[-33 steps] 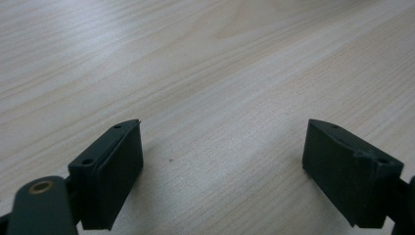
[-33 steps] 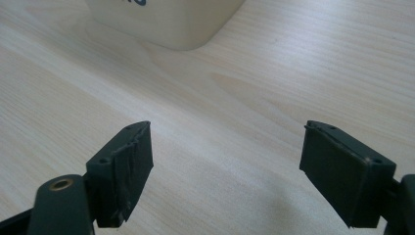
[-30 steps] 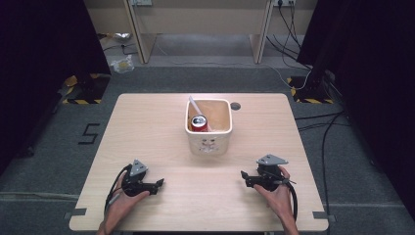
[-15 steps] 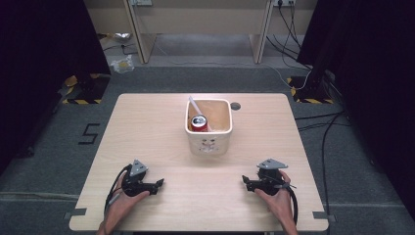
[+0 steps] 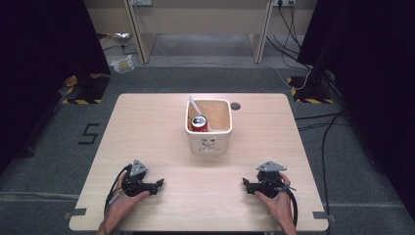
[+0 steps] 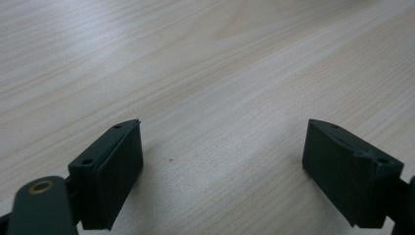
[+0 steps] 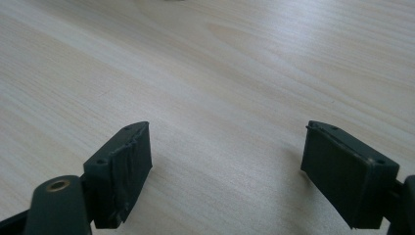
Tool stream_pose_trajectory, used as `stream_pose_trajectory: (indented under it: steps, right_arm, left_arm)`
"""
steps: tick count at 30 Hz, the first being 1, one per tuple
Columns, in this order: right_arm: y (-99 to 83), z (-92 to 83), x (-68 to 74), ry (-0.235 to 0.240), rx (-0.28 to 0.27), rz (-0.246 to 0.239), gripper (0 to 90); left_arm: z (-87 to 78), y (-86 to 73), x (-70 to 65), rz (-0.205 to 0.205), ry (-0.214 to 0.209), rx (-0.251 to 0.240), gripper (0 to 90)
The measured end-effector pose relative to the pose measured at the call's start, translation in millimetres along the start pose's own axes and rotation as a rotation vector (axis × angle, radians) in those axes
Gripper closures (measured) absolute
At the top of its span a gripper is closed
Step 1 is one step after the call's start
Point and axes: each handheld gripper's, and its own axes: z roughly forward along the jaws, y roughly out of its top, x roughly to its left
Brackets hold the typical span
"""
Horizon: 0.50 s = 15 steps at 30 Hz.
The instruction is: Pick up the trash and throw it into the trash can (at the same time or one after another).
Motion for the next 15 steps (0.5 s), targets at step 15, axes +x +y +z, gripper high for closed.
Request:
stream_pose_trajectory:
  steps: [15]
  right_arm:
    - [-10.1, -5.2, 4.5, 0.004, -0.006, 0.003, 18.8]
  left_arm:
    - [-0.2, 0.0, -0.1, 0.001, 0.0, 0.002, 14.5]
